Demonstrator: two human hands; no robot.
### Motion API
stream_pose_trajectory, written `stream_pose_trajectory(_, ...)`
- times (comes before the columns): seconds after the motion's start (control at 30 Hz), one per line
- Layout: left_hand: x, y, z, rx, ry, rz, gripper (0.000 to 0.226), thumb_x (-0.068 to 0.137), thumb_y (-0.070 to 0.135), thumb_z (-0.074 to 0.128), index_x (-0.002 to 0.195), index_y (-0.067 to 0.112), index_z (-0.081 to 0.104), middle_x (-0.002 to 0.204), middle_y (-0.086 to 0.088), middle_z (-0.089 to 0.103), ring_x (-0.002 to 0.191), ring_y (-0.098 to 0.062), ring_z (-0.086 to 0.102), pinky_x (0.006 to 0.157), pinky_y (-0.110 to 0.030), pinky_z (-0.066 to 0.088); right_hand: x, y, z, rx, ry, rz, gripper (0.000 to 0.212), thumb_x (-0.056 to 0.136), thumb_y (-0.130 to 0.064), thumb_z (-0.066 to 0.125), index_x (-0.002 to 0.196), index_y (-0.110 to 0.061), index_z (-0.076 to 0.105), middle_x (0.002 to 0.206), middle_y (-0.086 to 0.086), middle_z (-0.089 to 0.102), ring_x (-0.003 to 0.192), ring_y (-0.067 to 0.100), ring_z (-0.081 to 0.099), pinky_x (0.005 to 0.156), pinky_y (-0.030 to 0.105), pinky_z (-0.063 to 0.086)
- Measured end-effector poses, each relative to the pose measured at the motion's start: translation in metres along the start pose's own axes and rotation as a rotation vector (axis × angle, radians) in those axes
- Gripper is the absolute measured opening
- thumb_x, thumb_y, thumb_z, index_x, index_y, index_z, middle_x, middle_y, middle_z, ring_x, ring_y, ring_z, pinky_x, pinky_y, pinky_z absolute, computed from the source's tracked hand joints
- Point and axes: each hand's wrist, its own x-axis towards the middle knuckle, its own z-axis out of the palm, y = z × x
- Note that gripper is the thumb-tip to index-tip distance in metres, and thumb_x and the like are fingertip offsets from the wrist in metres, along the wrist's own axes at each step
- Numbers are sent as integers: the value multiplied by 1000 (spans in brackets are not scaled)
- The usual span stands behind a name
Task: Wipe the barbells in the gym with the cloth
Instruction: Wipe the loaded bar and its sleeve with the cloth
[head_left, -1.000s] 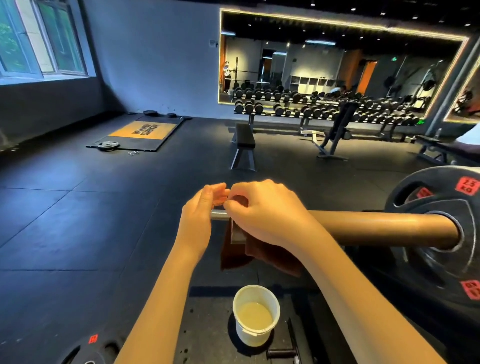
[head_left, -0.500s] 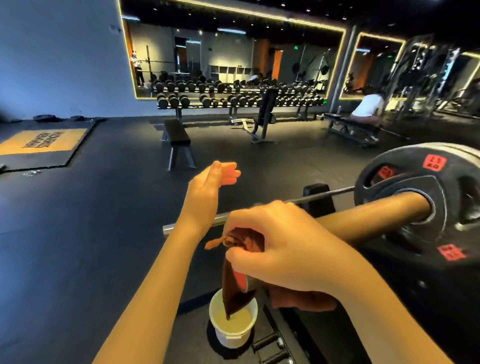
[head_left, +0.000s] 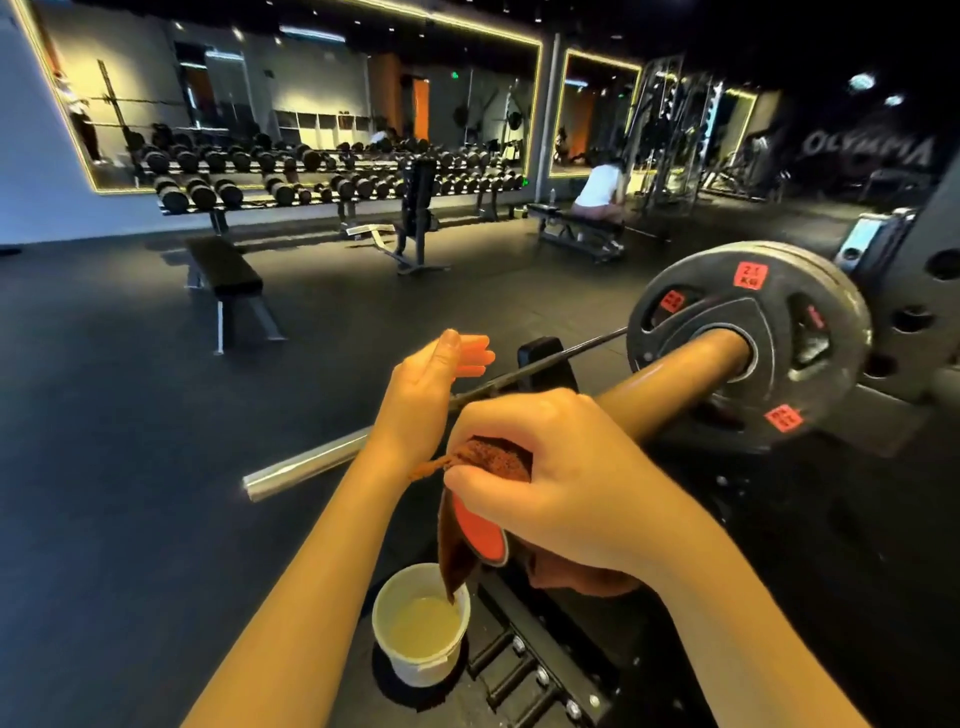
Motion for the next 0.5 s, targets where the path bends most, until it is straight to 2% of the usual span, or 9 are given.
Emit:
stream_pose_trajectory(0.1,-5,-3,-4,-2,-7,-18,44,98,51,32,111,25,65,109,7,70,108,-11,63,92,-29,44,-4,-1,4,-7,45,-12,3,87,-43,52,88,-42,55,76,-27,56,83,1,59,69,14,47)
stream_pose_trajectory(0.17,-7,-4,-9,6,-3,-13,46,91,53,31,108,28,65,108,8,70,108,-10,62,93,-28,44,-5,-2,6,-3,73,-14,13,86,-48,48,87,-40,57,77,-26,55,84,1,59,69,12,45)
stream_pose_trajectory(0.27,-10,-9,-15,-4,11,-12,45,89,53,29,106,30,64,107,10,70,108,-9,62,95,-30,44,-7,-4,8,-24,112,-2,26,85,-49,46,86,-28,64,79,-19,60,84,5,58,70,15,46)
stream_pose_trajectory(0.4,-7,-18,-17,-3,-15,-11,54,91,54,29,112,21,66,111,3,70,108,-12,63,103,-40,45,-7,-8,10,-40,142,69,22,89,-44,52,84,-26,65,78,-16,61,84,6,60,69,18,47)
stream_pose_trajectory(0.5,0,-22,-13,-37,-65,-12,54,92,55,29,112,21,66,111,1,70,108,-14,63,104,-43,44,-9,-15,13,-29,182,156,23,88,-42,52,84,-24,66,79,-14,63,85,9,60,68,20,47)
